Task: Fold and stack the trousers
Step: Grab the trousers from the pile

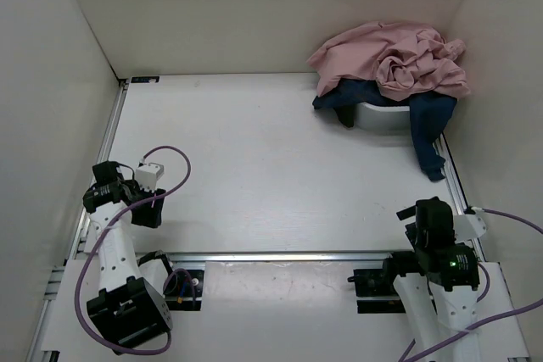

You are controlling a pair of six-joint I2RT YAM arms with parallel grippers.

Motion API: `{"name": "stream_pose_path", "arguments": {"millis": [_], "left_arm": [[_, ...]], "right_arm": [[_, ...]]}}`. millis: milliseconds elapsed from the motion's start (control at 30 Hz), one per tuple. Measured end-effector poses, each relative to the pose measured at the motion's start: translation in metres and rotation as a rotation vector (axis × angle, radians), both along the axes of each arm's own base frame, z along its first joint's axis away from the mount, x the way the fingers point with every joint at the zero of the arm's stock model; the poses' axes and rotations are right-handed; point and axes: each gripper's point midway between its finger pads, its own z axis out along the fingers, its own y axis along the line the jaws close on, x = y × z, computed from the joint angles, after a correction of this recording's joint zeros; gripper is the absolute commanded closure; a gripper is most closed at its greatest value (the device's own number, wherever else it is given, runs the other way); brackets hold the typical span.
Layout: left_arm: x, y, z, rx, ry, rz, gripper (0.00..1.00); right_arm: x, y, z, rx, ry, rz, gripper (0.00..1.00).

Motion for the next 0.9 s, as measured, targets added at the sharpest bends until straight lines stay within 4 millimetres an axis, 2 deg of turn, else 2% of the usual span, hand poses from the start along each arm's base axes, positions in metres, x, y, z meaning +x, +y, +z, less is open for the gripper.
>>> {"name": "stream_pose_path", "arguments": {"millis": [233,333,433,500,567,633,700,800,867,900], "left_arm": [[0.001,0.000,0.002,-0.001,-0.003,0.004,0.27],[0.014,0.004,0.027,0.009,-0.060,0.028,0.23],[0.051,0.016,0.082,0.049,-0.219,0.034,0.18],[0.075,0.023,0.120,0.070,-0.322,0.035,0.14],[0.097,0.029,0.147,0.066,-0.374,0.034,0.12],[0.120,0.036,0.165,0.053,-0.401,0.040,0.11],[0.145,0.044,0.170,0.031,-0.393,0.049,0.11],[0.172,0.045,0.158,0.002,-0.347,0.047,0.08],[0.181,0.032,0.145,-0.027,-0.303,0.020,0.08],[0.184,0.024,0.139,-0.042,-0.282,0.005,0.08]], "right_arm": [[0.002,0.002,-0.004,-0.004,0.080,0.019,0.01],[0.022,0.006,0.022,-0.033,0.058,0.097,0.01],[0.064,0.013,0.072,-0.084,-0.050,0.209,0.01],[0.098,0.014,0.108,-0.139,-0.086,0.270,0.01],[0.144,0.014,0.151,-0.206,-0.091,0.316,0.01],[0.203,0.015,0.201,-0.277,-0.154,0.349,0.01],[0.267,0.017,0.233,-0.344,-0.172,0.390,0.01],[0.353,0.016,0.255,-0.416,-0.196,0.430,0.01],[0.402,0.007,0.250,-0.441,-0.203,0.431,0.01],[0.421,-0.001,0.241,-0.444,-0.200,0.426,0.01]]}}
